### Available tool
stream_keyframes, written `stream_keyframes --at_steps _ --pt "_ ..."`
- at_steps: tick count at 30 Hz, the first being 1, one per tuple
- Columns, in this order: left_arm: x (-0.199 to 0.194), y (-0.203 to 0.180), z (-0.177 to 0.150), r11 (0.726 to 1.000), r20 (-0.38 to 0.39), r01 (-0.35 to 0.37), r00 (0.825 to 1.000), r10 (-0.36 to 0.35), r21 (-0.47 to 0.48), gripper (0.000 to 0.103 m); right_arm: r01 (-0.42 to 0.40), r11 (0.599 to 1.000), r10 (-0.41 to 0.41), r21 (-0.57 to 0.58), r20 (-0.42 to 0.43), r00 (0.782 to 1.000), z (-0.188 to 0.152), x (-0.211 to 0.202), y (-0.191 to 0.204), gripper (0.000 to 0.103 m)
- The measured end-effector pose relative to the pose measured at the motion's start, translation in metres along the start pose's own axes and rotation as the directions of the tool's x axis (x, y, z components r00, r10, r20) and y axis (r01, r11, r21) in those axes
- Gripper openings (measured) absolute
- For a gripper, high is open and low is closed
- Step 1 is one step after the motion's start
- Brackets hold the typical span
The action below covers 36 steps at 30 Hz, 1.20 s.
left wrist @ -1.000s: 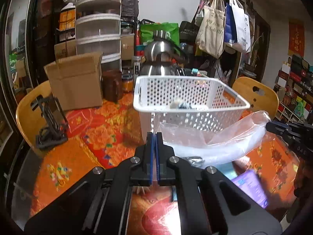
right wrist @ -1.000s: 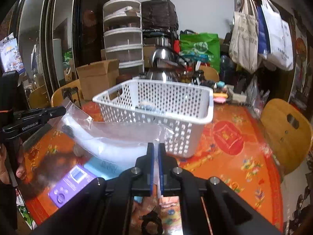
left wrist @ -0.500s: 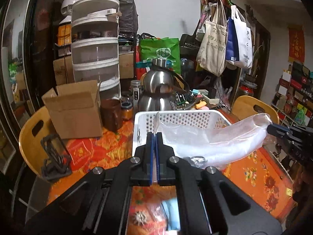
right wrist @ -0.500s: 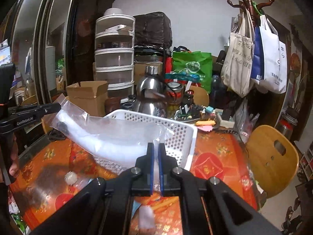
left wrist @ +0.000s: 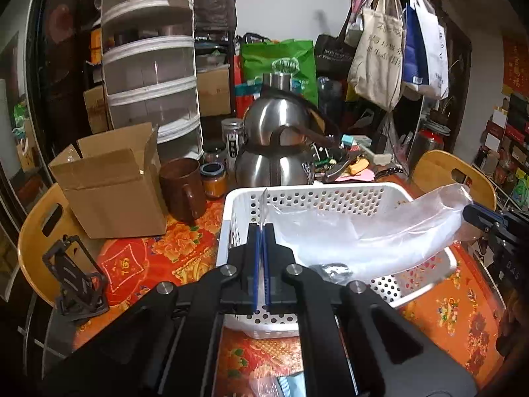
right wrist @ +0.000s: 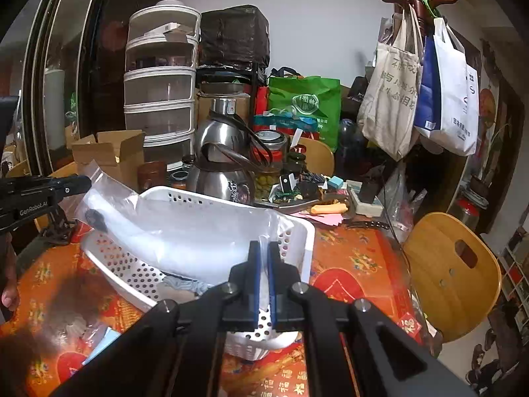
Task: Organize soft objects
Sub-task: 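Lift the mask bag with both tools and carry it over the basket, then open both tools to release the mask bag into the basket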
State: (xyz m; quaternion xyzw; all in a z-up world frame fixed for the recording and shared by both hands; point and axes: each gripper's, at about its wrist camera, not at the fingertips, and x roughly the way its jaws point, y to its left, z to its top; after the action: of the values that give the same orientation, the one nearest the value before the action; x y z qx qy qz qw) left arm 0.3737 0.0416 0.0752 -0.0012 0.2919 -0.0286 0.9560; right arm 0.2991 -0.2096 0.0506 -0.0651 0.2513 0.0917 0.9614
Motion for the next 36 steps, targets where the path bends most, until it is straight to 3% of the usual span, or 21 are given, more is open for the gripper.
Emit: stream_keyframes --at_steps 8,10,11,12,13,14,16,18,24,36 --pt "0.046 -0.003 -0.003 1.000 -0.057 -0.019 0.998 0.019 -0.005 0.004 0.041 0.998 -0.042 -0.037 -0.034 0.999 -0.005 0.032 0.004 0.003" --pt "0.052 -0.003 -0.006 1.000 -0.056 -0.019 0.998 0.019 -0.003 0.033 0.036 0.999 -0.037 -0.013 -0.059 0.998 -0.008 0.041 0.000 0.005" --pt "0.054 -0.003 -0.008 1.000 -0.055 -0.025 0.998 0.024 -0.002 0.071 0.031 1.000 -0.031 0.005 -0.072 0.997 -0.010 0.044 -0.002 0.009" --pt "0.056 -0.004 -0.010 1.000 -0.059 -0.029 0.998 0.029 0.000 0.094 0.019 1.000 -0.017 0.024 -0.082 0.996 -0.012 0.046 -0.004 0.023" --pt "0.057 -0.004 -0.013 0.999 -0.051 -0.041 0.998 0.042 0.007 0.097 0.010 0.999 -0.006 0.036 -0.089 0.996 -0.014 0.048 -0.005 0.037" --pt "0.054 -0.005 -0.016 0.998 -0.031 -0.053 0.998 0.053 0.018 0.097 0.010 0.999 -0.006 0.038 -0.087 0.996 -0.016 0.047 -0.006 0.061" --pt "0.047 -0.008 -0.021 0.996 0.010 -0.071 0.997 0.070 0.046 0.097 0.052 0.999 -0.051 0.009 -0.053 0.997 -0.020 0.040 -0.003 0.067" --pt "0.045 -0.005 -0.023 0.997 0.004 -0.075 0.997 0.075 0.031 0.098 0.044 0.999 -0.044 0.008 -0.053 0.998 -0.023 0.037 -0.003 0.073" --pt "0.038 -0.004 -0.031 0.998 0.007 -0.054 0.998 0.054 0.014 0.098 0.040 0.999 -0.039 0.034 -0.028 0.999 -0.027 0.028 -0.005 0.080" --pt "0.014 -0.007 -0.045 0.999 0.041 -0.052 0.998 0.052 0.009 0.103 0.026 0.997 -0.024 0.068 -0.036 0.999 -0.040 0.020 -0.009 0.081"
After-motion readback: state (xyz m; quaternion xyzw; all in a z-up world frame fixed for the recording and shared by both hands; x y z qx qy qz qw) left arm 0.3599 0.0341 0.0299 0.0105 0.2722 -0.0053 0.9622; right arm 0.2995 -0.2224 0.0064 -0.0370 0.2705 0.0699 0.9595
